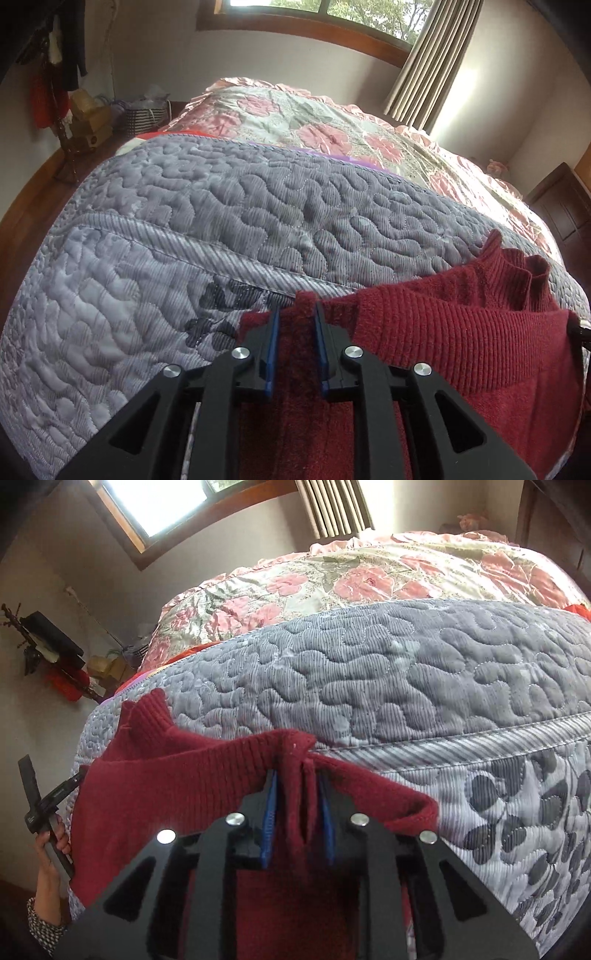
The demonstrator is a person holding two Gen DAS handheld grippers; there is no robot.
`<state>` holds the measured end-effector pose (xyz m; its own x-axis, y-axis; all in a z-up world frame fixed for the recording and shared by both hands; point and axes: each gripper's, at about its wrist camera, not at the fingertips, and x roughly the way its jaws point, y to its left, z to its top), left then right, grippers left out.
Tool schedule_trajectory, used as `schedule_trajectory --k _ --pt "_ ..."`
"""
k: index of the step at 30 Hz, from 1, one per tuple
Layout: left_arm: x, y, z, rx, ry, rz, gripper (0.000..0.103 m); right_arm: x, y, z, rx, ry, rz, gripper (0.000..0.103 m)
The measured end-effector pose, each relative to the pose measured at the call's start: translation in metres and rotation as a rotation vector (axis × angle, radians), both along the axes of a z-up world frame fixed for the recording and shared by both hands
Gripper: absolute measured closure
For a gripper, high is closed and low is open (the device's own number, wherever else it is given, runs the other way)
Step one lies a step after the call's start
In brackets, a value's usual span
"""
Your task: Fold small clothes
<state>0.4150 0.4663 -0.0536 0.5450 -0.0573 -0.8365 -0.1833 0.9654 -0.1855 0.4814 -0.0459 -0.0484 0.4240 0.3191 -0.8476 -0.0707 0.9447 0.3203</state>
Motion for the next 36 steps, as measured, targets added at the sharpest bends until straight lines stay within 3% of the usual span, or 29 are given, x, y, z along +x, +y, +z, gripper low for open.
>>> schedule_trajectory --k 1,2,5,10,16,17,19,20,22,26,29,33,36 --pt "-0.007 0.001 0.008 -0.002 -0.006 -0.006 0.062 -0.009 -0.002 0.008 -0.01 -0.018 0.011 0.061" --pt "-0.015 0.003 0.016 0.007 -0.005 -0.014 0.049 -0.019 -0.004 0.015 -0.02 -0.025 0.031 0.061" --pt "-0.051 0.005 0.034 -0.014 -0.02 -0.074 0.047 -0.054 -0.014 0.027 -0.041 -0.021 0.084 0.062" --pt "-0.125 0.01 0.036 -0.05 0.04 -0.109 0.044 -0.139 -0.018 0.024 -0.039 0.01 0.203 0.056" --pt "-0.183 -0.006 0.024 -0.111 0.053 -0.146 0.044 -0.205 -0.016 0.007 -0.03 0.032 0.25 0.059" --pt "-0.187 -0.009 0.022 -0.114 0.051 -0.154 0.045 -0.207 -0.015 0.004 -0.036 0.03 0.251 0.062" --pt "-0.189 -0.018 0.017 -0.124 0.057 -0.158 0.05 -0.206 -0.015 -0.002 -0.016 0.046 0.239 0.082" --pt "-0.189 -0.022 0.014 -0.126 0.07 -0.155 0.059 -0.205 -0.015 -0.003 0.003 0.058 0.234 0.088" --pt "-0.187 -0.026 0.01 -0.117 0.088 -0.145 0.066 -0.204 -0.018 -0.002 0.053 0.083 0.233 0.095" --pt "-0.185 -0.028 0.015 -0.116 0.088 -0.147 0.079 -0.217 -0.032 0.011 0.106 0.094 0.225 0.096" --pt "-0.183 -0.028 0.014 -0.079 0.09 -0.17 0.081 -0.224 -0.04 0.008 0.072 0.096 0.221 0.096" --pt "-0.178 -0.025 -0.005 -0.066 0.127 -0.167 0.079 -0.221 -0.039 -0.032 0.057 0.171 0.21 0.095" --pt "-0.18 -0.025 0.001 -0.062 0.119 -0.158 0.075 -0.22 -0.039 -0.026 0.072 0.153 0.217 0.093"
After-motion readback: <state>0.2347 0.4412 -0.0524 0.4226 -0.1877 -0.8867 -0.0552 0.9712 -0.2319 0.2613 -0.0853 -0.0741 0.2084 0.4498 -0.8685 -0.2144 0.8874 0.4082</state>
